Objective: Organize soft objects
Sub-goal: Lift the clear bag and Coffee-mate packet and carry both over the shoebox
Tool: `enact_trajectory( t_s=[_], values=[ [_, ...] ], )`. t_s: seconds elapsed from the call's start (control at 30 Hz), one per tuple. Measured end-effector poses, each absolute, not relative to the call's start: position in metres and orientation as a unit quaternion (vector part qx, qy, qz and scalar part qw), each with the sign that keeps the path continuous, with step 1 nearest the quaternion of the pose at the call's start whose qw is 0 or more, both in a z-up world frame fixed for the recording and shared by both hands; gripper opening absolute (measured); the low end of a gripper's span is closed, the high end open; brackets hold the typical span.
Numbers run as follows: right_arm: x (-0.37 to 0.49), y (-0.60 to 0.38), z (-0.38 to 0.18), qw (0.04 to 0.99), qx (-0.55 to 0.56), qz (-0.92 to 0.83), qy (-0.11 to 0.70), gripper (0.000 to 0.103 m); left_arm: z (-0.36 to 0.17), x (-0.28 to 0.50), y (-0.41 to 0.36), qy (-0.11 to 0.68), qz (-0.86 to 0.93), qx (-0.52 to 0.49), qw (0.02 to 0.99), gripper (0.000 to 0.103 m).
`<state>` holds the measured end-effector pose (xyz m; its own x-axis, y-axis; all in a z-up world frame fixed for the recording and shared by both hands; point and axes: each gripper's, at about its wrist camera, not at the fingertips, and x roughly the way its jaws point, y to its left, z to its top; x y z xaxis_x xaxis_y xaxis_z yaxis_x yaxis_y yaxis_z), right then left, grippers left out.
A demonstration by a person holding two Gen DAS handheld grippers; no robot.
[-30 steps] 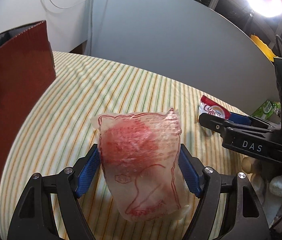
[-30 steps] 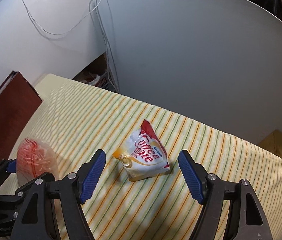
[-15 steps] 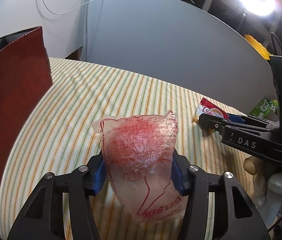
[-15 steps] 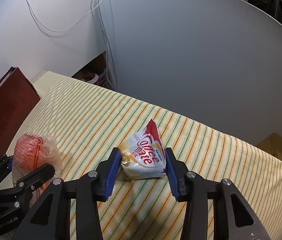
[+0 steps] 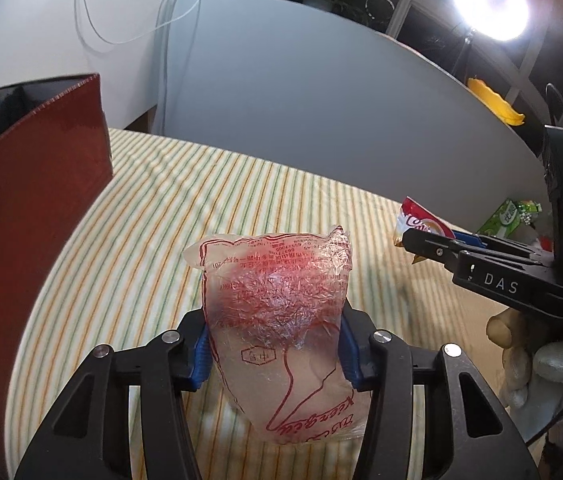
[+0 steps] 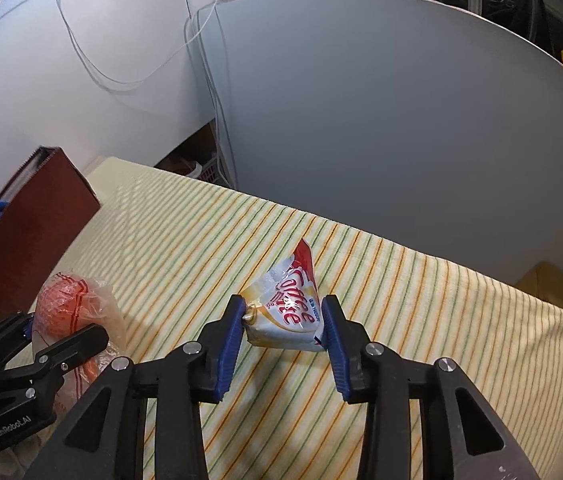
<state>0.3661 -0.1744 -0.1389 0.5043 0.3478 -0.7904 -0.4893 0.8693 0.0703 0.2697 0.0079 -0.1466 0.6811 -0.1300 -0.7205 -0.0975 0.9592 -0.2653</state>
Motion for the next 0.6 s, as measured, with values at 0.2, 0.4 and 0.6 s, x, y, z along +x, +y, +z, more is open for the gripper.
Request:
enact_trajectory(
  t_s=[0.2, 0.4, 0.6],
  values=[
    [0.345, -0.181, -0.116, 0.867, -0.074, 0.256, 0.42, 0.035, -0.123, 0.251, 0.008, 0.379, -0.022, -0.138, 0.915, 0.049],
    [0.323, -0.176, -0.085, 0.871, -0.076, 0.279, 0.397, 0.035, -0.093, 0.228, 0.023, 0.351, -0.029, -0.125, 0.927, 0.049],
    [0.309, -0.149, -0.06, 0.87, -0.079, 0.308, 0.376, 0.035, -0.068, 0.202, 0.055, 0.326, -0.018, -0.125, 0.937, 0.049]
  ],
)
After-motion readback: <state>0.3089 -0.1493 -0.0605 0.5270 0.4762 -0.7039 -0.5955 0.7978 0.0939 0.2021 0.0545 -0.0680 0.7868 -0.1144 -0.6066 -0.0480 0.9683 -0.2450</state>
